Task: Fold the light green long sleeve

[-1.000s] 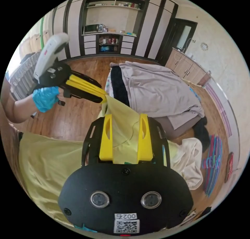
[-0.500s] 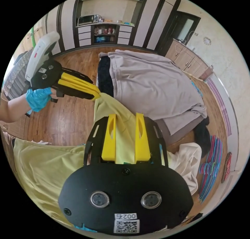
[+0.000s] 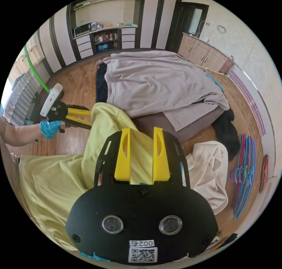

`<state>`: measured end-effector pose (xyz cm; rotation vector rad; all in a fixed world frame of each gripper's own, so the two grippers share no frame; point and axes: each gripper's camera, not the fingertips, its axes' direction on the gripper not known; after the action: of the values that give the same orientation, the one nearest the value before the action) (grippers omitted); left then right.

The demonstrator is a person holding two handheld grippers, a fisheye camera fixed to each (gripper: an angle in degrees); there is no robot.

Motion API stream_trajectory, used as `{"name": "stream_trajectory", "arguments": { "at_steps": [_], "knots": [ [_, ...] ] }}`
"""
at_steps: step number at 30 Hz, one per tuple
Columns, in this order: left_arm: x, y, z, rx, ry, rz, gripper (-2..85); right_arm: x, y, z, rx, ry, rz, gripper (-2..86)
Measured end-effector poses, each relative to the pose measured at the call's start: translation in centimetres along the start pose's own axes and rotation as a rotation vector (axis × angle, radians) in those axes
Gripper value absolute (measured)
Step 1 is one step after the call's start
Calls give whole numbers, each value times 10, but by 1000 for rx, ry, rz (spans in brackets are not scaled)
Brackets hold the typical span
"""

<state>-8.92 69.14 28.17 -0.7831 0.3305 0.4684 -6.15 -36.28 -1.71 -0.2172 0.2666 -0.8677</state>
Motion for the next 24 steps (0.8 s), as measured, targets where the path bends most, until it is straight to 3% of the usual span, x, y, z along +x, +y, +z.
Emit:
{"name": "stream_trajectory", "arguments": {
  "at_steps": [5,10,16,21,24],
  "knots": [
    [-19,-7,22,-28,-10,-65,33,0,-10,9,-33,42,-9,5],
    [-28,-15,22,-19,-36,-30,-4,1,-14,-13,57,193,46,-7],
    [-44,-24,-38,99,-129,-63,-10,21,-30,-24,82,235,31,-7],
    [-67,-57,-51,44,-195,62,-10,49,-48,8,0,95,99,10],
    [-81,-69,-32,-36,-142,108,-10,69,-51,18,-32,-37,124,31]
  ]
}}
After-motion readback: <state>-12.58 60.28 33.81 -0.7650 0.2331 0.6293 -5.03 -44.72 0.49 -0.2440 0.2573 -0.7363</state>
